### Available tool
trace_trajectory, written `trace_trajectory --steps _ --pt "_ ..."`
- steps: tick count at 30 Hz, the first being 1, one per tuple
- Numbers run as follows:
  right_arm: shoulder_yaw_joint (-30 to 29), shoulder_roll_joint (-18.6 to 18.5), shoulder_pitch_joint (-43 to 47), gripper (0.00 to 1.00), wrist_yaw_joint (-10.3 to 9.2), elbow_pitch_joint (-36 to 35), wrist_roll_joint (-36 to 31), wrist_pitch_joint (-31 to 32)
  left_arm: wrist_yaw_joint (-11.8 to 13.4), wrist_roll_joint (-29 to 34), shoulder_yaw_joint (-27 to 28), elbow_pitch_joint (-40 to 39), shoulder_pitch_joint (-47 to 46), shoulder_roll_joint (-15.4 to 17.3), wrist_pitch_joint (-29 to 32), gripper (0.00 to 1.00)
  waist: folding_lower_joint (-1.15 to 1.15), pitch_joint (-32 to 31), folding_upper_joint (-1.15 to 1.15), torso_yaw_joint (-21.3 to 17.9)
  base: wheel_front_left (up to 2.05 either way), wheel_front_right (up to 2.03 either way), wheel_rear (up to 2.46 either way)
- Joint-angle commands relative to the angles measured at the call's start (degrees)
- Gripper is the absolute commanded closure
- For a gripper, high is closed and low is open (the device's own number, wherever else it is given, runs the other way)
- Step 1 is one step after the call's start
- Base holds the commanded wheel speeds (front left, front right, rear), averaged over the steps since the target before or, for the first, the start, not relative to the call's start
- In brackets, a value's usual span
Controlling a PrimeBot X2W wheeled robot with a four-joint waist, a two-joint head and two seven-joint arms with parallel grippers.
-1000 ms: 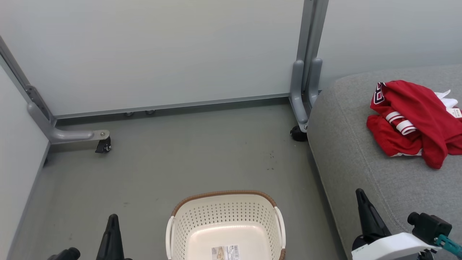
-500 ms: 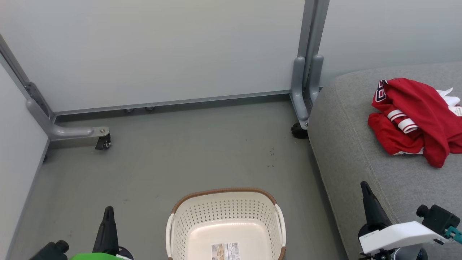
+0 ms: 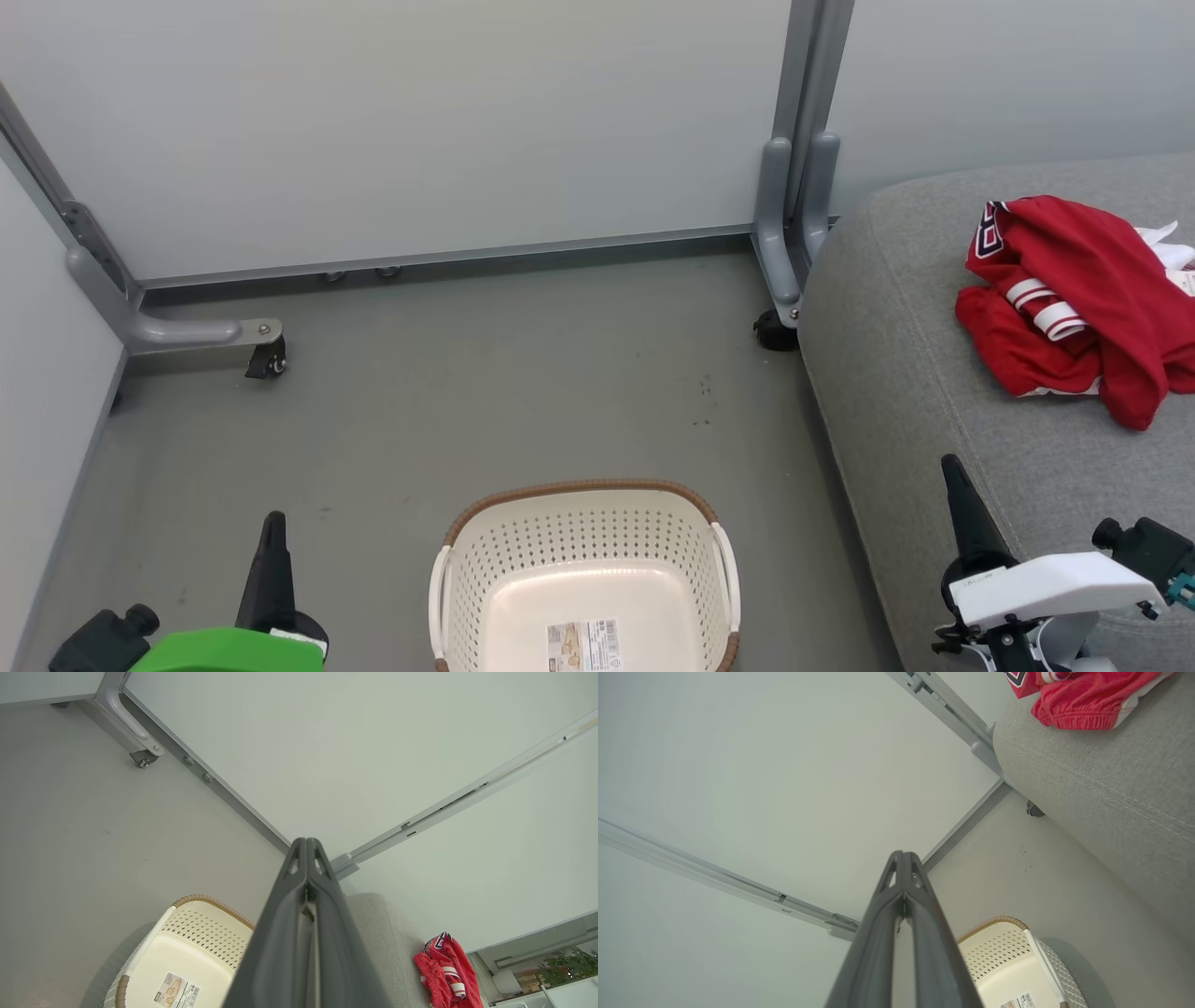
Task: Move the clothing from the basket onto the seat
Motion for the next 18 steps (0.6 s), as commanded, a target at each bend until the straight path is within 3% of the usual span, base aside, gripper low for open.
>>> trace_trajectory --steps 1,18 --pt "-0.39 -0.41 -1.40 1.00 0.03 -0.27 1.74 0.39 -0.41 -1.85 0.30 -0.29 -1.85 0.45 0.31 1.00 0.00 0.08 0.00 0.01 0.00 0.00 0.00" --pt "-2.04 -0.23 -3.49 1.00 0.03 1.30 11.96 3.10 -1.37 -12.15 1.63 1.37 -4.59 0.50 3.03 1.00 0.00 0.94 0.00 0.17 0.00 0.00 0.00"
